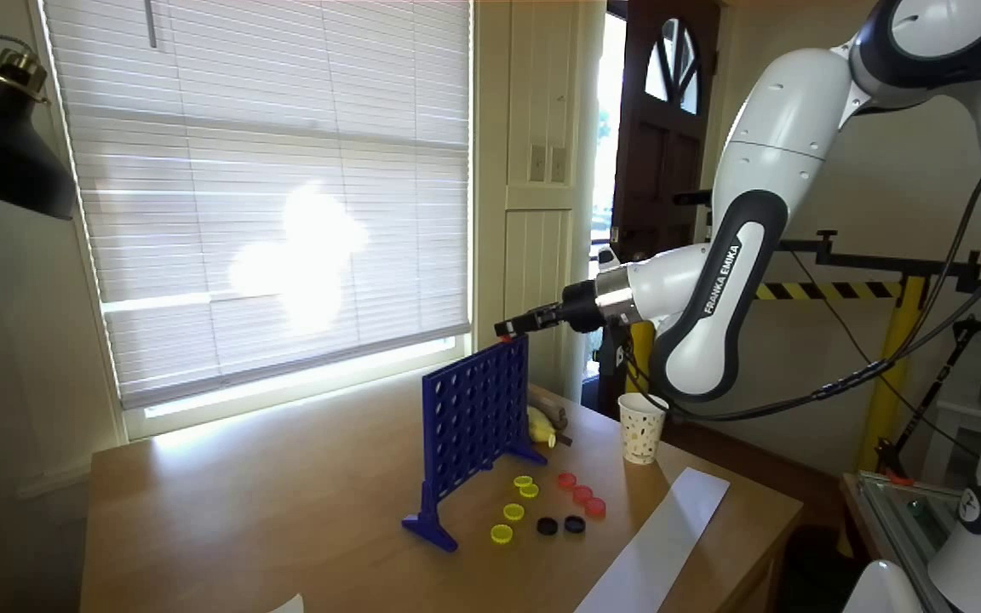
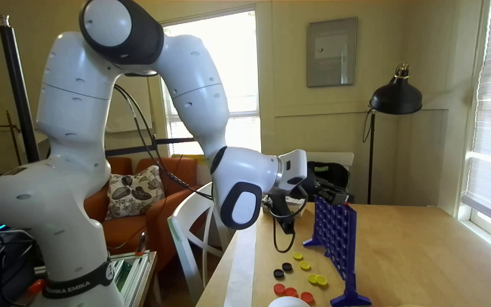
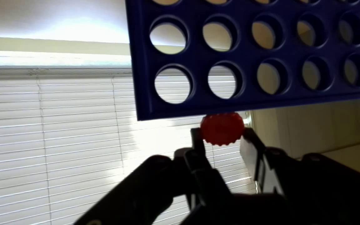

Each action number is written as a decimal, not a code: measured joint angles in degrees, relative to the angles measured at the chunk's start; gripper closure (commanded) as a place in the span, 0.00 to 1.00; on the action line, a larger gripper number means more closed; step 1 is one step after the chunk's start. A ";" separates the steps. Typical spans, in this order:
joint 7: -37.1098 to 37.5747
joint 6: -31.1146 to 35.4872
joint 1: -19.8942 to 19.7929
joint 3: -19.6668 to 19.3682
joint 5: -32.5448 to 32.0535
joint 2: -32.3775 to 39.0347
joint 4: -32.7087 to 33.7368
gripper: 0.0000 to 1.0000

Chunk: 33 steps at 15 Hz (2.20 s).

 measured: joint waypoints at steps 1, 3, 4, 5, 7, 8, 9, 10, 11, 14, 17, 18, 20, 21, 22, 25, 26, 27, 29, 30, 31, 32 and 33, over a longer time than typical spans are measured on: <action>0.00 0.00 0.00 0.00 0.00 0.10 0.13 0.90; 0.00 0.00 0.00 0.00 0.00 0.21 0.34 0.90; 0.00 0.00 0.01 0.00 0.00 0.28 0.47 0.90; 0.00 0.00 0.02 0.00 0.00 0.38 0.67 0.90; 0.00 0.00 0.06 0.03 0.00 0.61 0.86 0.90; 0.00 0.00 0.07 0.07 0.00 0.65 0.90 0.90; 0.00 0.00 0.08 0.09 0.00 0.65 0.91 0.90; 0.00 0.00 0.11 0.10 0.00 0.65 0.91 0.90; 0.00 0.00 0.12 0.11 0.00 0.65 0.91 0.90; -0.10 0.00 0.15 0.11 0.02 0.65 0.88 0.90; -0.58 0.59 0.24 0.11 0.17 0.81 0.80 0.90; -0.69 0.99 0.28 0.11 0.22 0.95 0.77 0.90; -0.90 1.94 0.38 0.11 0.29 1.36 0.76 0.90; -1.04 2.45 0.42 0.11 0.32 1.57 0.76 0.90; -1.18 2.94 0.43 0.11 0.35 1.76 0.76 0.90; -1.44 4.11 0.43 0.09 0.41 2.27 0.76 0.90; -1.51 4.36 0.43 0.08 0.43 2.38 0.76 0.90; -1.53 4.50 0.43 0.04 0.47 2.44 0.76 0.90; -1.56 4.74 0.43 -0.01 0.72 2.54 0.75 0.90; -1.58 4.86 0.43 -0.02 0.96 2.58 0.73 0.90; -1.59 4.94 0.43 -0.02 1.26 2.59 0.71 0.90; -1.60 5.05 0.43 -0.02 1.51 2.61 0.68 0.90; -1.60 5.14 0.43 -0.02 1.63 2.65 0.66 0.90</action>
